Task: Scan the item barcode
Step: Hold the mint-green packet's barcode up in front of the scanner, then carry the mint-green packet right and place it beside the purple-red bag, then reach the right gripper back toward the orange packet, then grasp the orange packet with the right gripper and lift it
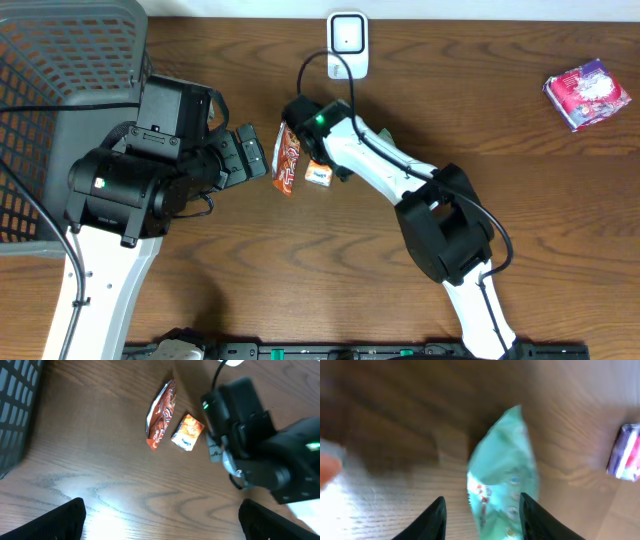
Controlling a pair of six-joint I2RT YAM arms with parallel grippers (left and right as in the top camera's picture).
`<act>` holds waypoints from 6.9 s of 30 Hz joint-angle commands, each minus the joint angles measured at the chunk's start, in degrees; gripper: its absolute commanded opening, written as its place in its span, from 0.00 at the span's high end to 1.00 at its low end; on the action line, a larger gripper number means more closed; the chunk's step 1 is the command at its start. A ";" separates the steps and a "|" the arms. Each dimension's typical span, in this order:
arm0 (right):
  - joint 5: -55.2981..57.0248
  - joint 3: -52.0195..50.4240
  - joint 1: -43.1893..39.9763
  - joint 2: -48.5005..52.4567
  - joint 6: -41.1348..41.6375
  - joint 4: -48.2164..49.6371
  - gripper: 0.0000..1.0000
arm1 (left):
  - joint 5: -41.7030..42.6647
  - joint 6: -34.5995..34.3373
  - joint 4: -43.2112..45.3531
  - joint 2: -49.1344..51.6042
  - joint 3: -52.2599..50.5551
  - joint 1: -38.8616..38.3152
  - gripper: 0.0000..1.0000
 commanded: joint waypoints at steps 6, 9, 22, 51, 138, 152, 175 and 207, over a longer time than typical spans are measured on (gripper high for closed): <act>9.05 -7.23 -1.57 -0.57 -5.66 4.68 0.50 | -0.33 -0.11 -0.02 -0.31 0.37 0.04 0.02; 9.16 -7.87 -3.15 -0.57 -5.68 5.22 0.50 | -0.33 -0.13 -0.02 -0.31 0.37 0.04 0.02; -7.34 -8.35 -15.82 -0.55 -10.84 11.96 0.47 | -0.33 -0.13 -0.02 -0.31 0.37 0.04 0.02; -59.04 -0.28 -28.13 -0.61 -10.86 9.33 0.99 | -0.33 -0.11 0.00 -0.31 0.37 0.04 0.02; -46.23 -0.44 -68.57 -6.29 28.70 28.24 0.60 | -0.33 -0.11 -0.02 -0.31 0.37 0.04 0.02; -57.77 5.09 -65.99 -18.03 16.24 21.20 0.37 | -0.33 -0.11 -0.02 -0.31 0.37 0.04 0.02; -65.07 -11.67 -22.75 -17.14 15.30 18.32 0.33 | -0.33 -0.13 0.00 -0.31 0.37 0.04 0.02; -62.27 -35.36 -11.76 -11.87 35.95 55.58 0.48 | -0.33 -0.11 -0.02 -0.31 0.37 0.04 0.02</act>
